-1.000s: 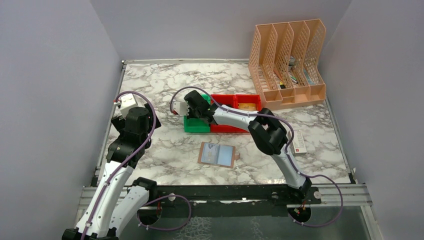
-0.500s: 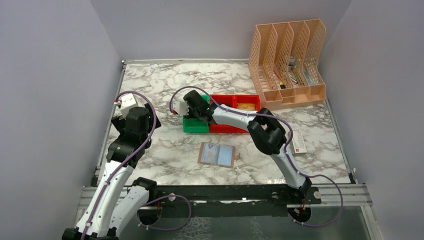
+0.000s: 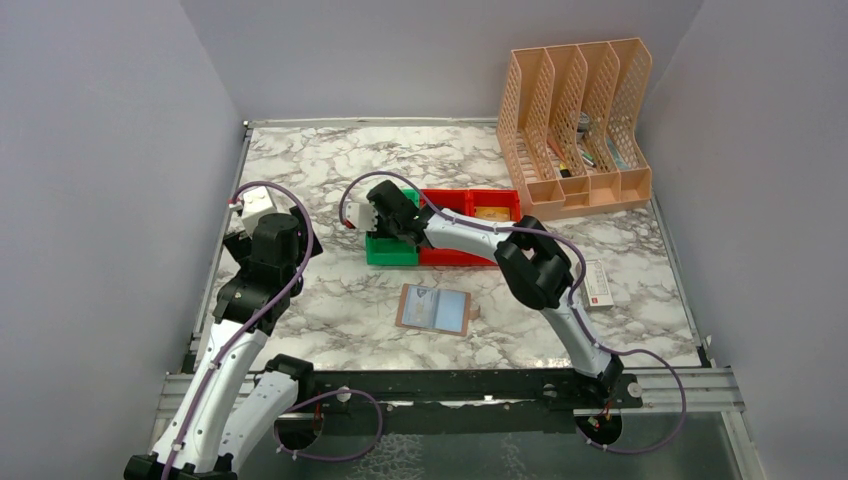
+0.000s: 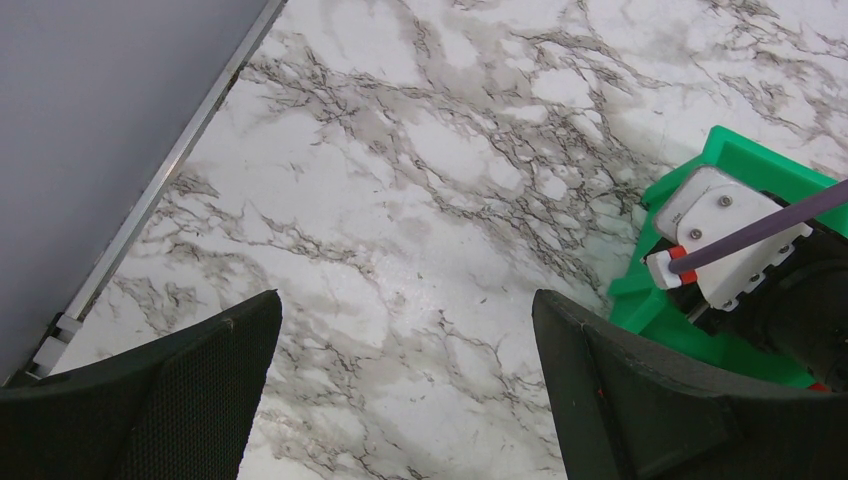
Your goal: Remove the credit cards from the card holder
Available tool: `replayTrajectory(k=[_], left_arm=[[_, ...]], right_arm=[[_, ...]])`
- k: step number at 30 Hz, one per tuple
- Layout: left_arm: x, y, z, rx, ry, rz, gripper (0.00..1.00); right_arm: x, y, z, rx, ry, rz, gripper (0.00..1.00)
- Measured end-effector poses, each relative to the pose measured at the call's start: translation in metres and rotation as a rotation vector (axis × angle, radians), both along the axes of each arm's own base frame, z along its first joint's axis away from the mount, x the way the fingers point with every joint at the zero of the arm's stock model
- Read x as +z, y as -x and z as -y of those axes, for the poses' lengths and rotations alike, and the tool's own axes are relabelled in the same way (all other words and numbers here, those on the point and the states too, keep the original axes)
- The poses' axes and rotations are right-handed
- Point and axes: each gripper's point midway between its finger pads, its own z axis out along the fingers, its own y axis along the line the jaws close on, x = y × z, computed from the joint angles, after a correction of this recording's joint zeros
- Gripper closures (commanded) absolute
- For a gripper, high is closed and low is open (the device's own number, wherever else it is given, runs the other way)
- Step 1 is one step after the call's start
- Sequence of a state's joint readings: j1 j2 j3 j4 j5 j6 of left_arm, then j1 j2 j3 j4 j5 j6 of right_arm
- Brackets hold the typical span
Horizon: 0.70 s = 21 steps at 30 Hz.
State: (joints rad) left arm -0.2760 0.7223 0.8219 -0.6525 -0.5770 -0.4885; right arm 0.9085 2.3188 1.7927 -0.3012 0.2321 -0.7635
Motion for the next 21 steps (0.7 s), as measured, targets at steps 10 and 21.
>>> replayTrajectory(k=[10, 21], left_arm=[[0.0, 0.0, 0.0, 0.0, 0.0, 0.0, 0.01], [0.0, 0.0, 0.0, 0.0, 0.0, -0.002, 0.01]], right_arm=[[-0.005, 0.006, -0.002, 0.001, -0.025, -0.047, 0.61], [0.06, 0.028, 0.005, -0.087, -0.296, -0.064, 0.61]])
